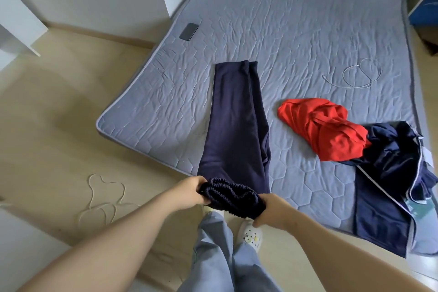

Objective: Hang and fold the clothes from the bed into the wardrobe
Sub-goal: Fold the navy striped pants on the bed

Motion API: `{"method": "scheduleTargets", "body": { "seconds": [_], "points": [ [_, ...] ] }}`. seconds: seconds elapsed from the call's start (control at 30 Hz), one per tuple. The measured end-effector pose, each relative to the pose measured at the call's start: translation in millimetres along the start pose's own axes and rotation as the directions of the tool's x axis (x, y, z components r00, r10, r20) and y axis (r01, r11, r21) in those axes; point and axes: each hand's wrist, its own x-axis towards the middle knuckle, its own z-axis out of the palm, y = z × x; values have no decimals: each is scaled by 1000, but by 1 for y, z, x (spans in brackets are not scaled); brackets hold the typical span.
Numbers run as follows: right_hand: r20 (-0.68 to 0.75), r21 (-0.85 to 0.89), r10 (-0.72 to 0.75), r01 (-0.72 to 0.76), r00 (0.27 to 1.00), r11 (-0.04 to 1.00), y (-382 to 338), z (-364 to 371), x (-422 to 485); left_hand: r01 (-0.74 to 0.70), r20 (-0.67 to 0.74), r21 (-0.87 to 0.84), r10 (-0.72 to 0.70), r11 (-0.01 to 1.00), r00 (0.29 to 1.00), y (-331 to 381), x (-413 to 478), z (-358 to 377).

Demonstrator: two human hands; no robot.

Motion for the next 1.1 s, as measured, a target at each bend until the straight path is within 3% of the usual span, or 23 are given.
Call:
{"method": "scheduleTargets", "body": {
  "seconds": [0.2,0.33,0.43,0.57,0.73,0.8,0.97,1.1],
  "points": [
    [105,51,7,-13,994,999,-2,27,-31,24,136,-30,-20,999,991,-10,-30,4],
    [-32,63,38,-36,999,997,-5,10,-24,-22,21,-41,23,999,1000,5,-18,-1],
    [-72,170,54,-41,996,985,-6,-1,-7,-3,-76,-70,-2,998,997,10,1,-3],
    [-128,260,106,-69,986,963,-1,-17,27,51,-101,-46,-55,998,993,15,37,-11],
    [-299,112,183,-156,937,981,2,-41,66,79,-219,33,-69,996,973,33,79,-21],
    [-352,155,202,-155,914,976,-6,-57,83,87,-279,33,-74,996,957,44,97,-33],
    [-394,336,235,-99,888,937,-36,-110,146,95,-220,-333,-175,938,960,74,157,-78],
    [-393,623,348,-31,851,781,-65,-155,206,88,-211,-412,-189,907,959,104,215,-125]
  ]
}}
